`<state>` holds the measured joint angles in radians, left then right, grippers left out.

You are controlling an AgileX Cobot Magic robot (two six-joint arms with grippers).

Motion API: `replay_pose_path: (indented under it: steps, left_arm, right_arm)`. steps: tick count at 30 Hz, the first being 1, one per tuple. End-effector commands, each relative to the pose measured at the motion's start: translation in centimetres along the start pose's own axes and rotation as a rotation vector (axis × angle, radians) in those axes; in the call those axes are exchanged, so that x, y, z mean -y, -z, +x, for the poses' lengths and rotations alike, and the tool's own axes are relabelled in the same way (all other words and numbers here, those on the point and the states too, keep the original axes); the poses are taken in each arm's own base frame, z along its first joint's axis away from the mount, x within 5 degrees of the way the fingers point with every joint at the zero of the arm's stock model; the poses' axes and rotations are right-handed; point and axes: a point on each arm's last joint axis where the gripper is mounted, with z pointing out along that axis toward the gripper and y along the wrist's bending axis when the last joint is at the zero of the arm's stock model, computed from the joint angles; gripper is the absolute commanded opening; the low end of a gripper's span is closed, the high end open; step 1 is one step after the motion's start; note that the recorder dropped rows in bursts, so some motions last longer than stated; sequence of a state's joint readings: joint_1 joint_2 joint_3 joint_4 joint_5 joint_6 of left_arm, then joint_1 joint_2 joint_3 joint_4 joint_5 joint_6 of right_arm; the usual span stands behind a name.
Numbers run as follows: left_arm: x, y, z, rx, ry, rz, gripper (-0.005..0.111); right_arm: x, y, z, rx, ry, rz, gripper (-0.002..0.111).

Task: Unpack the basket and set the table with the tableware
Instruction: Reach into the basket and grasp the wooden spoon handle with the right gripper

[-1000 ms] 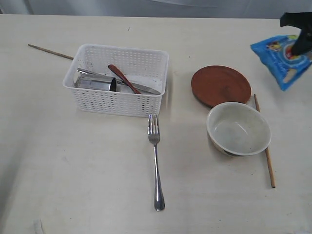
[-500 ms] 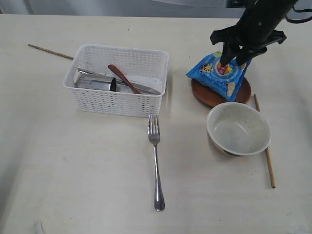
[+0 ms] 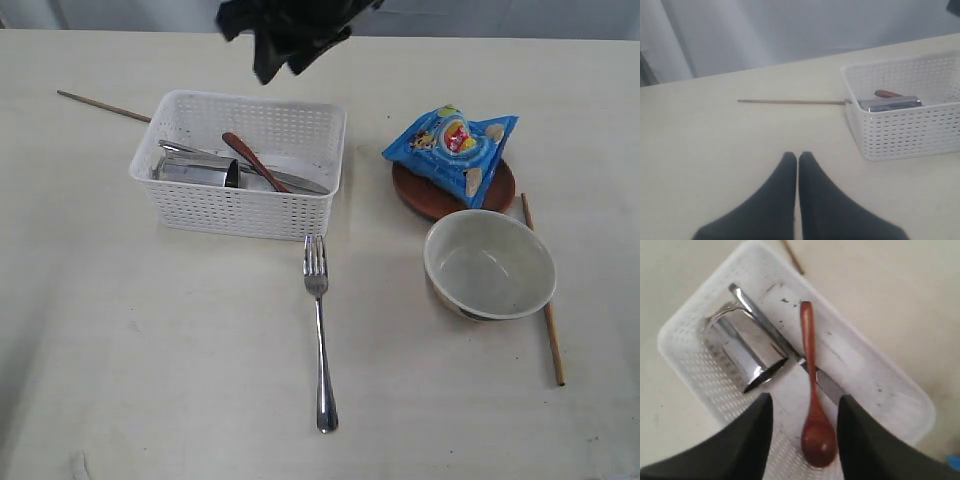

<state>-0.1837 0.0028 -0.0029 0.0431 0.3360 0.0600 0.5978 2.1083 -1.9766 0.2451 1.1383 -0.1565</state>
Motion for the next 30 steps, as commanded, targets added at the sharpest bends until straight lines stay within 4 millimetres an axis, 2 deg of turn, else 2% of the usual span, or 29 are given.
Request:
replay_pose_path:
  steps: [1,4,6,15,24,30]
  left_arm:
    - [0.0,0.0,0.0,0.006,0.002,-0.008,0.001]
    - [0.0,0.0,0.0,0.006,0.002,-0.008,0.001]
    - [0.0,0.0,0.0,0.006,0.002,-0.008,0.001]
    - [0.0,0.0,0.0,0.006,0.002,-0.008,0.001]
    - [0.0,0.0,0.0,0.006,0.002,-0.008,0.001]
    - [0.0,0.0,0.0,0.006,0.002,-0.008,0.001]
  right_arm:
    - [-2.1,-4.8,-0.5,-0.108,0.041,-0.001,0.034]
    - [-2.5,-7.2,-0.9,-0.121,0.029,0.030,0.039]
    - [-2.0,-8.5,-1.1,-0.128,-0.003,0.078,0.042]
    - [-1.5,-12.3,-0.7,-0.159,-0.036,0.090,0.042]
    - [-1.1,-14.4,-0.5,-0.138,-0.089,0.095,0.042]
    - [-0.8,-15.9,0.3,-0.190,-0.093,0.096,0.041]
